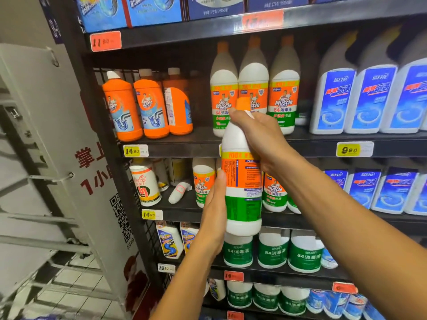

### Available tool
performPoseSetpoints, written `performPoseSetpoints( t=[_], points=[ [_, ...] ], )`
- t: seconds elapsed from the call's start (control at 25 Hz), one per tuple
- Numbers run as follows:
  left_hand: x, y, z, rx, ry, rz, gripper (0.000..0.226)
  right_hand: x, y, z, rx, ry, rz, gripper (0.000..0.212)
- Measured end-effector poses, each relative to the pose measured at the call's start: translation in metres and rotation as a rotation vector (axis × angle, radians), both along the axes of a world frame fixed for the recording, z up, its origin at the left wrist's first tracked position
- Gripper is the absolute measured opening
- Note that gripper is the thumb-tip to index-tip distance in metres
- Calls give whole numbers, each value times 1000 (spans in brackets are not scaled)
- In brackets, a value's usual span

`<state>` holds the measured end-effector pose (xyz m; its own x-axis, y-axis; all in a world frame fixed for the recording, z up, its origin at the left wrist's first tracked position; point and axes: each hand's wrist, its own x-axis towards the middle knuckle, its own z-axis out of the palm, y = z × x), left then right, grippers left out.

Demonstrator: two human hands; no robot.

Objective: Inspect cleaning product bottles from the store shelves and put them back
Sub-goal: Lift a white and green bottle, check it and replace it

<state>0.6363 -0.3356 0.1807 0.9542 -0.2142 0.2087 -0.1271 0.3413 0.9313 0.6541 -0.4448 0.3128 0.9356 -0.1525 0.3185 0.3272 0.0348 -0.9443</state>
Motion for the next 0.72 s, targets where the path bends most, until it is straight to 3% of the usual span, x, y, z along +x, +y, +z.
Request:
performPoseSetpoints(
  t=[0.12,0.32,0.4,0.52,0.72],
  points=[
    [1,1,-1,-79,70,-18,70,3,-8,3,9,71,128,26],
    [-6,4,10,-287,271,-454,75,6,-16,2,204,189,397,43],
    [-6,3,11,-318,288,-515,73,7,-15,1,287,177,432,37],
    [-7,2,14,-244,266,-446,73,6,-14,5,298,103,384,22],
    [-8,6,22,-81,90,-3,55,-8,-10,21,131,38,117,26]
  ],
)
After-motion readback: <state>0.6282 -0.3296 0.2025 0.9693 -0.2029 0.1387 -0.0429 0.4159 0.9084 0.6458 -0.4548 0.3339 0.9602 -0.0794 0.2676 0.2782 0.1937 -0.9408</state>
